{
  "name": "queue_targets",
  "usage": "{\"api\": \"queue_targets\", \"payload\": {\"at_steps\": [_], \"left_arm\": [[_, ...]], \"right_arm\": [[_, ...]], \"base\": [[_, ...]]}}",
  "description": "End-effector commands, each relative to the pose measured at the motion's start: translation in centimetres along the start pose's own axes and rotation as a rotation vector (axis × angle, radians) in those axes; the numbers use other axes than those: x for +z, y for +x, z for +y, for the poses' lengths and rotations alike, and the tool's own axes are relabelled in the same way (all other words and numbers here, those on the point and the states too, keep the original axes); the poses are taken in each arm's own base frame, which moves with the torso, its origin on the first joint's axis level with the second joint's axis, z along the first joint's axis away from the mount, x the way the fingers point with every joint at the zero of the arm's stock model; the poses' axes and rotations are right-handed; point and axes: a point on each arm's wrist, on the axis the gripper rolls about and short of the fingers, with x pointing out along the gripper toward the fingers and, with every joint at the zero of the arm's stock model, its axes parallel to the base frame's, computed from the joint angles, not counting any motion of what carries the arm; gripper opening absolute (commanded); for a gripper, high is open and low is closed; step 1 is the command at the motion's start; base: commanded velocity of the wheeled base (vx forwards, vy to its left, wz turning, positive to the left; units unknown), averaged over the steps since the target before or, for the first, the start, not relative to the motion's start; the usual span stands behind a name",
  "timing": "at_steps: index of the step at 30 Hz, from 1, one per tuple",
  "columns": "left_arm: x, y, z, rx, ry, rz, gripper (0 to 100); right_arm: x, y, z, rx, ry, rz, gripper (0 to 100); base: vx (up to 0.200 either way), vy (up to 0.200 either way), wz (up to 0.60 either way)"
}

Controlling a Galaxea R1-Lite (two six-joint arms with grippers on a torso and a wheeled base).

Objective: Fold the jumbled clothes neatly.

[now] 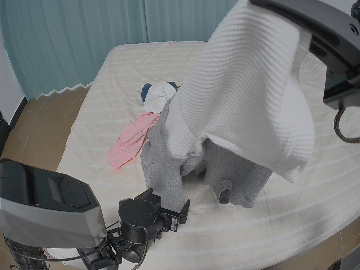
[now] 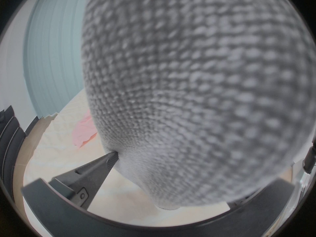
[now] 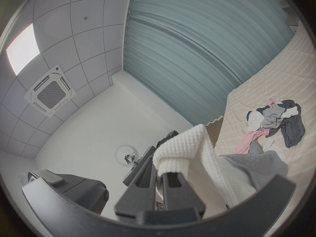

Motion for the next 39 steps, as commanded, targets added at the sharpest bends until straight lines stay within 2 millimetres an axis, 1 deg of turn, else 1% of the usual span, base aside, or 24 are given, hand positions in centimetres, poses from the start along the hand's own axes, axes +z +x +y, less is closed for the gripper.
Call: {"api": "queue_targets", "payload": {"at_steps": [1, 2, 3, 6, 8, 9, 11, 12, 14, 17, 18, 19, 21, 23, 24, 25, 27, 31, 32, 34, 35, 36, 39], "left_arm": [[-0.2, 0.6, 0.6, 0.058, -0.003, 0.001, 100], [-0.2, 0.6, 0.7, 0.065, -0.003, 0.002, 100], [-0.2, 0.5, 0.8, 0.069, -0.004, 0.002, 0], [0.0, 0.3, 1.2, 0.076, -0.021, -0.001, 0], [-0.2, -0.4, 1.6, 0.078, -0.016, 0.016, 0], [-0.5, -1.3, 2.1, 0.079, -0.005, 0.040, 0], [-0.7, -1.5, 2.3, 0.081, 0.000, 0.052, 0], [-0.9, -2.2, 2.7, 0.085, -0.011, 0.058, 0], [-0.2, -2.6, 3.1, 0.092, -0.047, 0.028, 0], [0.6, -3.5, 4.3, 0.115, -0.072, 0.003, 0], [1.0, -4.2, 4.9, 0.121, -0.081, -0.007, 0], [1.0, -4.2, 4.9, 0.121, -0.081, -0.007, 0], [2.3, -5.8, 6.3, 0.138, -0.112, -0.050, 0], [3.3, -6.5, 6.9, 0.149, -0.135, -0.093, 0], [4.3, -7.0, 7.5, 0.163, -0.155, -0.135, 0], [4.6, -7.2, 7.7, 0.168, -0.163, -0.152, 0], [6.3, -8.2, 8.9, 0.201, -0.181, -0.228, 0], [8.2, -9.5, 10.3, 0.245, -0.161, -0.317, 0], [9.1, -10.1, 10.6, 0.256, -0.155, -0.362, 0], [10.4, -10.6, 10.8, 0.266, -0.153, -0.421, 0], [10.6, -10.7, 10.9, 0.268, -0.152, -0.429, 0], [11.8, -11.1, 11.2, 0.284, -0.146, -0.480, 0], [14.2, -11.6, 11.7, 0.317, -0.137, -0.561, 0]], "right_arm": [[0.3, -0.5, 0.0, -0.002, -0.003, -0.013, 0], [0.4, -0.5, -0.1, -0.006, -0.004, -0.016, 0], [0.4, -0.5, -0.1, -0.007, -0.004, -0.017, 0], [0.3, -0.8, -0.4, -0.021, 0.003, -0.018, 0], [0.4, -1.0, -0.7, -0.035, 0.004, -0.024, 0], [0.5, -1.3, -1.0, -0.049, 0.002, -0.030, 0], [0.5, -1.4, -1.2, -0.057, 0.001, -0.031, 0], [0.5, -1.8, -1.6, -0.080, -0.003, -0.039, 0], [0.7, -2.3, -1.9, -0.094, -0.007, -0.050, 0], [0.8, -3.0, -2.5, -0.126, -0.013, -0.062, 0], [0.7, -3.3, -2.9, -0.150, -0.015, -0.067, 0], [0.7, -3.3, -2.9, -0.150, -0.015, -0.067, 0], [1.0, -4.1, -4.0, -0.212, -0.026, -0.092, 0], [1.3, -4.5, -4.6, -0.247, -0.033, -0.110, 0], [1.4, -4.8, -5.2, -0.282, -0.043, -0.123, 0], [1.4, -4.9, -5.5, -0.296, -0.047, -0.124, 0], [1.6, -5.6, -6.4, -0.355, -0.058, -0.146, 0], [2.4, -6.5, -6.9, -0.403, -0.076, -0.189, 0], [2.8, -6.8, -7.0, -0.421, -0.093, -0.211, 0], [3.2, -7.1, -7.1, -0.436, -0.114, -0.227, 0], [3.3, -7.2, -7.1, -0.443, -0.116, -0.231, 0], [3.5, -7.5, -7.0, -0.451, -0.132, -0.243, 0], [4.2, -8.0, -6.0, -0.435, -0.166, -0.274, 0]], "base": [[0.000, 0.000, 0.00], [0.000, 0.000, 0.00], [0.000, 0.000, 0.00], [0.000, 0.000, 0.00], [0.000, 0.000, 0.00], [0.000, 0.000, 0.00], [0.000, 0.000, 0.00], [0.000, 0.000, 0.00], [0.000, 0.000, 0.00], [0.000, 0.000, 0.00], [0.000, 0.000, 0.00], [0.000, 0.000, 0.00], [0.000, 0.000, 0.00], [0.000, 0.000, 0.00], [0.000, 0.000, 0.00], [0.000, 0.000, 0.00], [0.000, 0.000, 0.00], [0.000, 0.000, 0.00], [0.000, 0.000, 0.00], [0.000, 0.000, 0.00], [0.000, 0.000, 0.00], [0.000, 0.000, 0.00], [0.000, 0.000, 0.00]]}}
